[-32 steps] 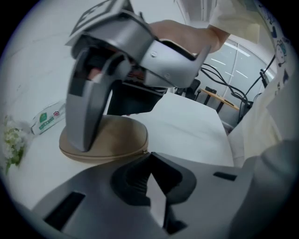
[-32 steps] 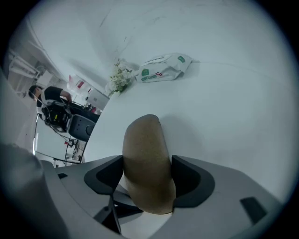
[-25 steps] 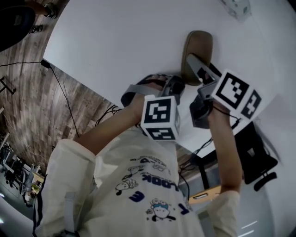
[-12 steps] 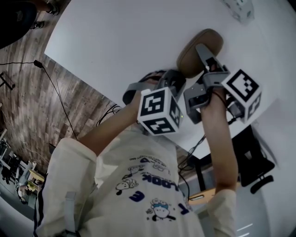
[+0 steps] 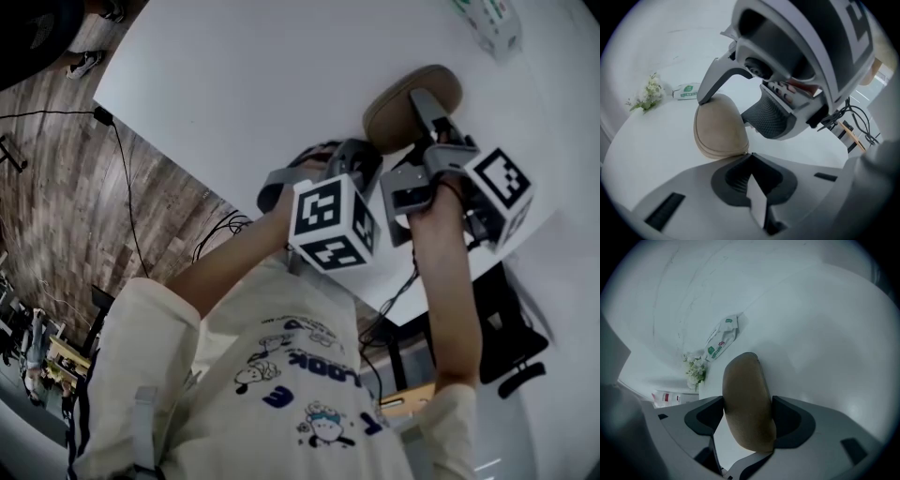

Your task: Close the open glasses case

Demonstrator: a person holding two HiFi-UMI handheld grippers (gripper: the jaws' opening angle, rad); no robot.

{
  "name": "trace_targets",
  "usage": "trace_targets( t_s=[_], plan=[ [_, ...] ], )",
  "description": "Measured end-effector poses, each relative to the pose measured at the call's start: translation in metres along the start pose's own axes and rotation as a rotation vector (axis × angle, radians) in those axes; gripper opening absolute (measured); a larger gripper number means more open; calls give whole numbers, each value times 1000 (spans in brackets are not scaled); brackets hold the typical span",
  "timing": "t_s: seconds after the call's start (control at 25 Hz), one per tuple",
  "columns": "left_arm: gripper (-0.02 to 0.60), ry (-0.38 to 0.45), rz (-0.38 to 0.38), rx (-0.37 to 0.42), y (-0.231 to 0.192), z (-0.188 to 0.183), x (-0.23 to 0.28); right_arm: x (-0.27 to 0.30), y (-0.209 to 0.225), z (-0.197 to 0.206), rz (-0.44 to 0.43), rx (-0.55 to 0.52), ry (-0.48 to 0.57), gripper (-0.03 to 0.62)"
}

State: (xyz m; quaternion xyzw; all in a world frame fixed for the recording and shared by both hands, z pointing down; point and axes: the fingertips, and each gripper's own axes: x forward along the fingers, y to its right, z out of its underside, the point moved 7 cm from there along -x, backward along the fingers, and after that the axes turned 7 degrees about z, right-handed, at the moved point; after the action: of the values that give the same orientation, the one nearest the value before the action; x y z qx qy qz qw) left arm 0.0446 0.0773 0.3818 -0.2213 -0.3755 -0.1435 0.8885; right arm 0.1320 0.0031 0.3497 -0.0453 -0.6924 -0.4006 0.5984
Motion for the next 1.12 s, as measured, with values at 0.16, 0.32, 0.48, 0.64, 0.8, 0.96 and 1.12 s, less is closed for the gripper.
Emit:
trace_targets(
  t_s=[0.16,0.32,0.48,0.64,0.8,0.96,1.12],
  plan=[
    [2,-5,-3,7,-2,1,-1,1,1,-1,-7,1,-7,322],
    [2,0,1,17,-3,4,-2,5,2,-3,-29,-41,-60,324],
    [2,9,24,-3,-6,7,-4,8,2,-5,-51,-89,-75,322],
    [3,65,65,-82,-12,9,-13,8,1,-9,-45,-148,-71,320],
    [12,110,46,-181,-25,14,-30,3,-7,-12,-47,-349,-13,316],
    [12,143,-14,-251,-42,15,-49,-9,-11,-9,-73,-530,49,318],
    [12,175,-53,-294,-53,5,-68,-34,-1,-2,-54,-628,165,318]
  ],
)
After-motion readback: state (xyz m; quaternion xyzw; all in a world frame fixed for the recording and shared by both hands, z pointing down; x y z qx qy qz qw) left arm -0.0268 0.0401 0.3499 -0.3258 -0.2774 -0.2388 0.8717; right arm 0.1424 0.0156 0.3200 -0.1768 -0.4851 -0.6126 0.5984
